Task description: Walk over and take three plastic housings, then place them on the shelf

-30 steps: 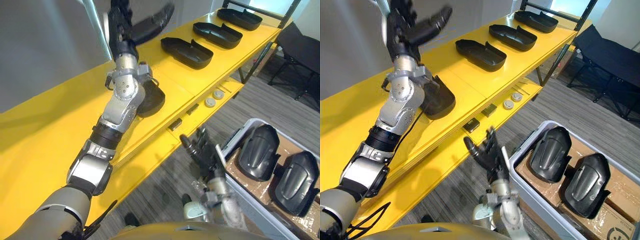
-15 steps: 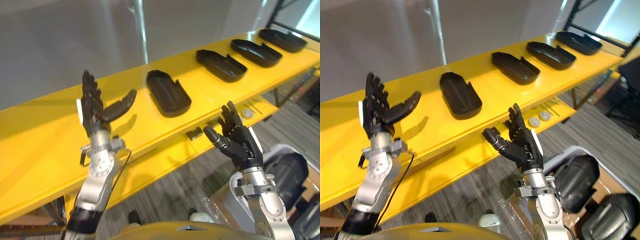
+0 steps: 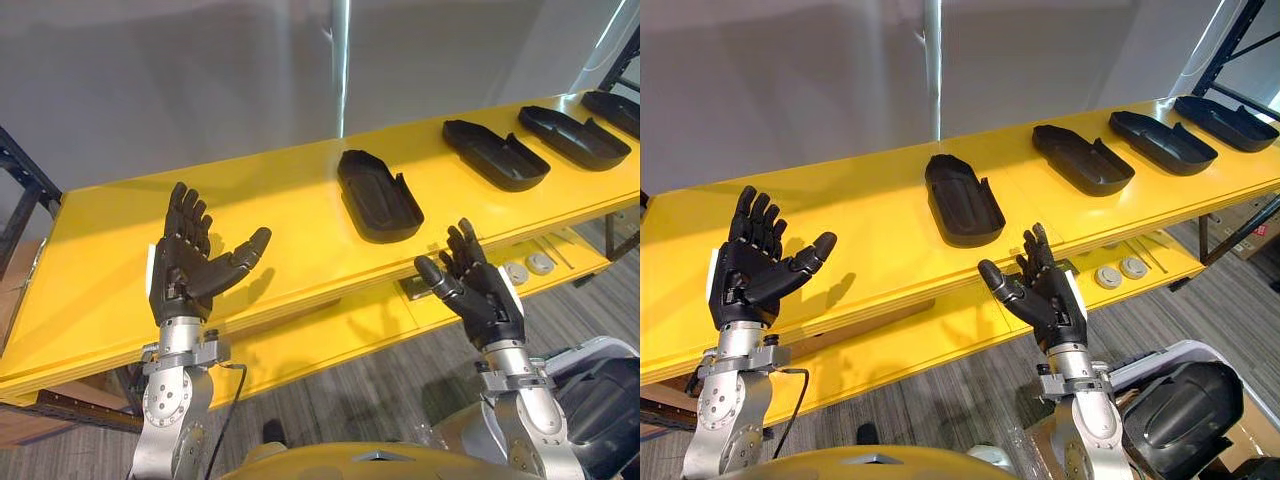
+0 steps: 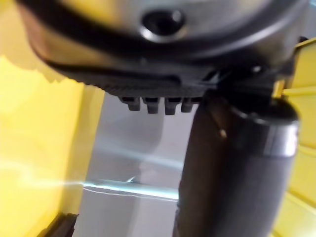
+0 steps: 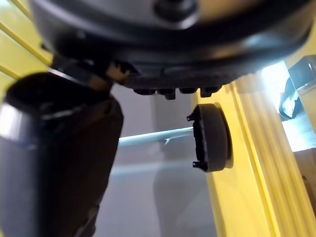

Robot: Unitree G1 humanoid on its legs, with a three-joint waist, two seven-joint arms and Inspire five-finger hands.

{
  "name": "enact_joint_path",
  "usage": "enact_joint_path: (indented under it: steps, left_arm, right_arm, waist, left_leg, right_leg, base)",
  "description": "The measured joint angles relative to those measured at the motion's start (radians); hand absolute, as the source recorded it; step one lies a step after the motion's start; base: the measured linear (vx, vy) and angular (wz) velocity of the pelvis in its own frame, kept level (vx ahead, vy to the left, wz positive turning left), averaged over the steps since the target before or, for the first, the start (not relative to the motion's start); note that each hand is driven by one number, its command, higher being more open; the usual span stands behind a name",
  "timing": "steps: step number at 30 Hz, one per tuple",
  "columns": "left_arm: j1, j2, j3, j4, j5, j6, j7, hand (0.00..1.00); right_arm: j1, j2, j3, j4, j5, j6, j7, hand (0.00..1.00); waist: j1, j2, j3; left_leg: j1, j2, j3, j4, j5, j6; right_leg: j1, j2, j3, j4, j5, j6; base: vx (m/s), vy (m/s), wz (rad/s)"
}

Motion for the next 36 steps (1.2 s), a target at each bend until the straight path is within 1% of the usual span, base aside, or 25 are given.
enact_joint_path:
  steps: [3, 10, 14, 17, 24, 27, 28, 36]
  left_arm:
    - [0.0, 0.0, 0.0, 0.0, -0.006, 0.0, -0.006, 1.0]
    - [0.0, -0.002, 0.001, 0.003, -0.036, 0.0, -0.013, 1.0]
    - [0.0, -0.01, 0.004, 0.003, -0.036, 0.0, -0.013, 1.0]
    - [0.0, -0.01, 0.004, 0.004, -0.036, 0.0, -0.01, 1.0]
    - [0.0, -0.013, 0.004, 0.025, -0.036, 0.0, 0.013, 1.0]
    - [0.001, -0.021, 0.004, 0.041, -0.036, 0.0, 0.019, 1.0]
    - [0.001, -0.025, 0.004, 0.044, -0.036, 0.0, 0.025, 1.0]
    - [0.003, -0.051, 0.011, 0.044, -0.036, 0.0, 0.044, 1.0]
  right_arm:
    - [-0.008, 0.0, 0.019, 0.036, 0.001, 0.002, -0.003, 1.0]
    - [-0.077, 0.0, 0.052, 0.083, 0.001, 0.005, 0.028, 1.0]
    - [-0.105, 0.0, 0.083, 0.087, 0.001, 0.025, 0.05, 1.0]
    - [-0.109, 0.0, 0.099, 0.089, 0.001, 0.026, 0.073, 1.0]
    - [-0.123, 0.0, 0.114, 0.111, 0.001, 0.032, 0.074, 1.0]
    - [-0.149, 0.0, 0.115, 0.144, -0.001, 0.048, 0.052, 1.0]
    - [-0.155, 0.0, 0.12, 0.159, -0.001, 0.048, 0.029, 1.0]
    - [-0.187, 0.001, 0.123, 0.176, -0.018, 0.048, -0.055, 1.0]
  waist:
    - [0.013, -0.005, -0.002]
    - [0.016, -0.008, -0.001]
    - [0.019, -0.009, -0.001]
    - [0.019, -0.009, -0.001]
    - [0.023, -0.01, 0.0]
    - [0.025, -0.011, 0.001]
    - [0.028, -0.011, 0.001]
    - [0.041, -0.011, 0.004]
  left_leg:
    - [-0.003, -0.001, -0.004, 0.0, 0.003, -0.003]
    - [-0.013, -0.002, -0.022, 0.0, 0.012, 0.002]
    - [-0.012, -0.002, -0.024, 0.0, 0.012, 0.002]
    - [-0.012, -0.002, -0.024, 0.0, 0.011, 0.0]
    - [-0.012, -0.002, -0.028, 0.0, 0.011, -0.002]
    - [-0.013, -0.002, -0.03, 0.0, 0.011, -0.001]
    - [-0.014, -0.002, -0.032, 0.0, 0.011, -0.001]
    - [-0.016, -0.005, -0.047, 0.0, 0.011, -0.002]
  right_leg:
    - [0.0, 0.0, -0.004, -0.001, 0.0, 0.0]
    - [0.002, 0.0, -0.023, 0.002, 0.003, -0.004]
    - [0.003, 0.0, -0.025, 0.002, 0.003, -0.004]
    - [0.003, 0.0, -0.025, 0.001, 0.001, -0.002]
    - [0.004, 0.0, -0.028, 0.001, 0.0, -0.001]
    - [0.004, 0.0, -0.03, 0.0, -0.001, -0.001]
    - [0.005, 0.0, -0.032, 0.0, -0.001, -0.001]
    - [0.019, 0.001, -0.047, -0.012, 0.0, -0.001]
  base:
    - [0.01, -0.003, 0.03]
    - [0.01, -0.006, 0.08]
    - [0.0, 0.0, 0.0]
    - [0.0, 0.0, 0.0]
    - [0.0, 0.0, 0.0]
    - [0.0, -0.002, 0.01]
    - [0.0, -0.006, 0.04]
    - [0.01, -0.006, 0.05]
